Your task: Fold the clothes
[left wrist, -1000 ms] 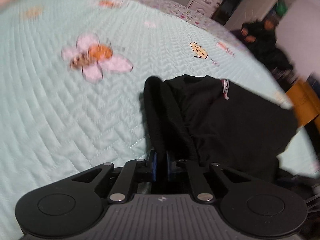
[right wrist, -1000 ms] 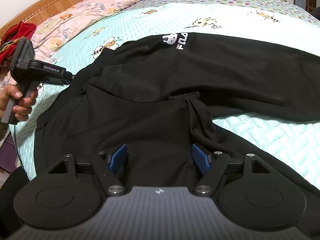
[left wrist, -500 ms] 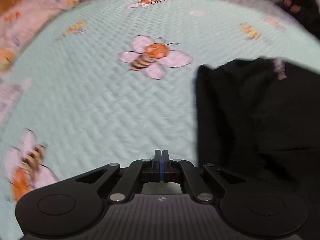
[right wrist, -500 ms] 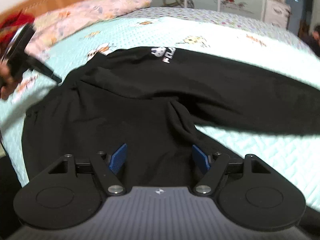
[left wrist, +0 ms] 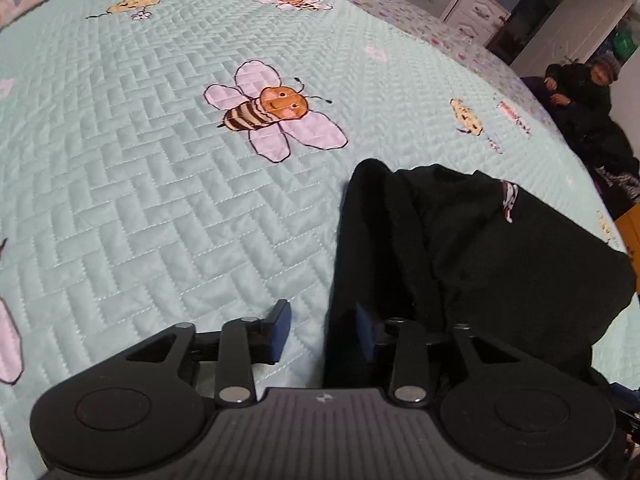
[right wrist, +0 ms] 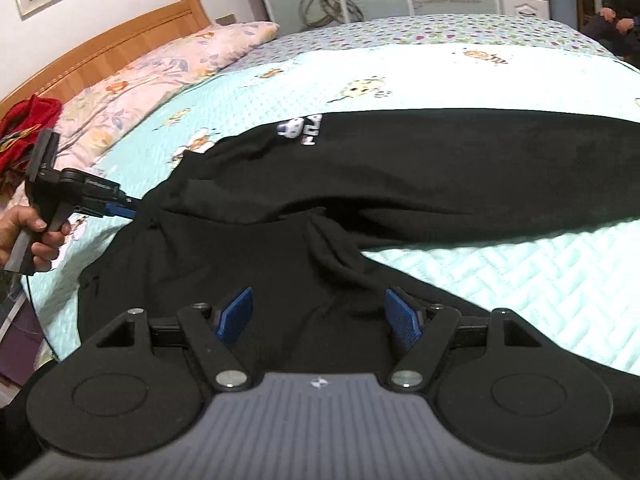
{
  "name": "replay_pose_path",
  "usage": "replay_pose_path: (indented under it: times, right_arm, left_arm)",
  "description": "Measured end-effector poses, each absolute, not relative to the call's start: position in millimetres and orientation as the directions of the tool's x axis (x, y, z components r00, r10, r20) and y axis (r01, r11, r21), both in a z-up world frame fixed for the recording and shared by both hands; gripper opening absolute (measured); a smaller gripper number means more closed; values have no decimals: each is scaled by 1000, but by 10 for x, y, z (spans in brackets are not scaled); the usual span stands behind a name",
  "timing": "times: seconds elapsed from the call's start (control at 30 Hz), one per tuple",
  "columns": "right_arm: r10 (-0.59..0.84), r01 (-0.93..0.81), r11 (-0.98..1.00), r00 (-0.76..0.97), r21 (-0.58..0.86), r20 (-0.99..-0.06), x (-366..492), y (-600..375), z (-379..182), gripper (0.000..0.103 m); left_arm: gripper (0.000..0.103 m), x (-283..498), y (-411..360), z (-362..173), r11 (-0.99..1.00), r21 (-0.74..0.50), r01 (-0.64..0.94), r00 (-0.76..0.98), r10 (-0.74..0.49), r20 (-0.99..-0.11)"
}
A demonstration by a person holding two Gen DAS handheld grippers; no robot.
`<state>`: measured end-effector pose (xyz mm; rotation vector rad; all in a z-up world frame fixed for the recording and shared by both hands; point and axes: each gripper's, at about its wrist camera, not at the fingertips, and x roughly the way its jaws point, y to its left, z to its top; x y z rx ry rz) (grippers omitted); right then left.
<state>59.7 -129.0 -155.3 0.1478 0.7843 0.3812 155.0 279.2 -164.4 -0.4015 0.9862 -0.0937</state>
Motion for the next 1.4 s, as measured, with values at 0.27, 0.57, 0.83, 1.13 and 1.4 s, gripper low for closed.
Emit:
replay_pose_path:
  times: [0.27,0.57,0.83,1.13,1.4]
  right_arm:
    - [374,-244,927,626,284,-684,644,-1304,-1647,75]
    - [377,-251,926,604,281,-702,659,-1223,-1714,75]
    - [370,-250,929,592,273,-716,648,-1221,-1722,75]
    - [371,-249,929,585,275,-722,652,-1192,-1738,75]
    - [341,-264,938,602,223,-722,622,-1118,-1667,75]
  left_arm:
    - [66,1569,2870,-1755,872,-489,-19,558,-397,-729]
    - [31,1563,2823,-1821,858,-512,51,536,-456,-710]
    - [29,1573,3073,-1985,760,-649,3,550,-544,-634]
    - [17,1673,2972,-1955,787,-615,60,519,-550,-654]
    - [6,1482,2467,-1600,967,-240,82,598,-240,-765]
